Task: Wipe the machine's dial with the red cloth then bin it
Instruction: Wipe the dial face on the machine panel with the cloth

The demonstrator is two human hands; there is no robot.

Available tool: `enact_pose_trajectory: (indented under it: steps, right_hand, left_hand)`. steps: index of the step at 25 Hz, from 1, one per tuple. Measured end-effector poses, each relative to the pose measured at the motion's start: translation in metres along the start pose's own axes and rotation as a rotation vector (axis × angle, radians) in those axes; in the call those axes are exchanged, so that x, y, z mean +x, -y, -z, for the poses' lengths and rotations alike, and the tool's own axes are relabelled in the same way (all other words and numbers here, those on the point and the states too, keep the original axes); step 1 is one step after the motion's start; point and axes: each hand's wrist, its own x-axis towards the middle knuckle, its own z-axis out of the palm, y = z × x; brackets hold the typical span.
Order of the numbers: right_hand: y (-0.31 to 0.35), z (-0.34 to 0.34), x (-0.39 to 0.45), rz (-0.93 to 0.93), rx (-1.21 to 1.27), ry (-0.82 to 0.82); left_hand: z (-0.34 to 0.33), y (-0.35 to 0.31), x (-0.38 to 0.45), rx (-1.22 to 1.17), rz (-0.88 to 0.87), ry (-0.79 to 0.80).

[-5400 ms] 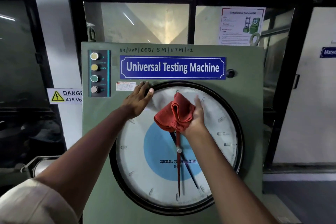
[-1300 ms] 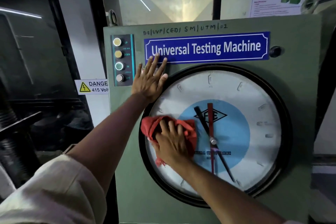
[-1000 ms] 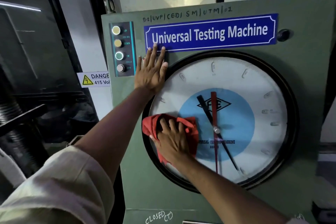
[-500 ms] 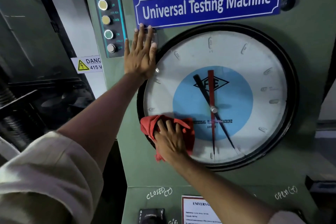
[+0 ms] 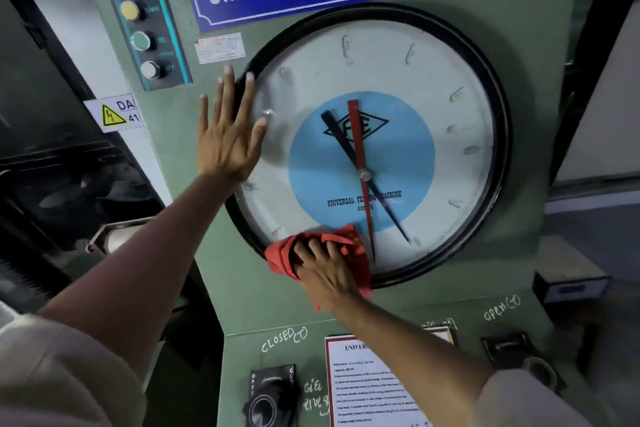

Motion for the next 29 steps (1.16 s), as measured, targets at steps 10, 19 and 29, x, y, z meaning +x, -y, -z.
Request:
enact_pose_trajectory:
  steps: [10,19,29]
  right_hand:
    - [0.038,-0.012,-0.046,-0.952,0.444,0.133]
    - [-0.031,0.003,-0.021,-1.69,1.033,-0.258]
    - [-0.099,0.01,-0.024,-1.862,0.974,-0.297]
  left_hand:
    - [-0.007,-0.021,0.019,0.04,-0.023,-0.066]
    - [-0.004,-0.056,0.058,-0.013,-0.1,-0.076]
    - [-0.008,-0.09,0.091,-0.059,-0.163,-0.108]
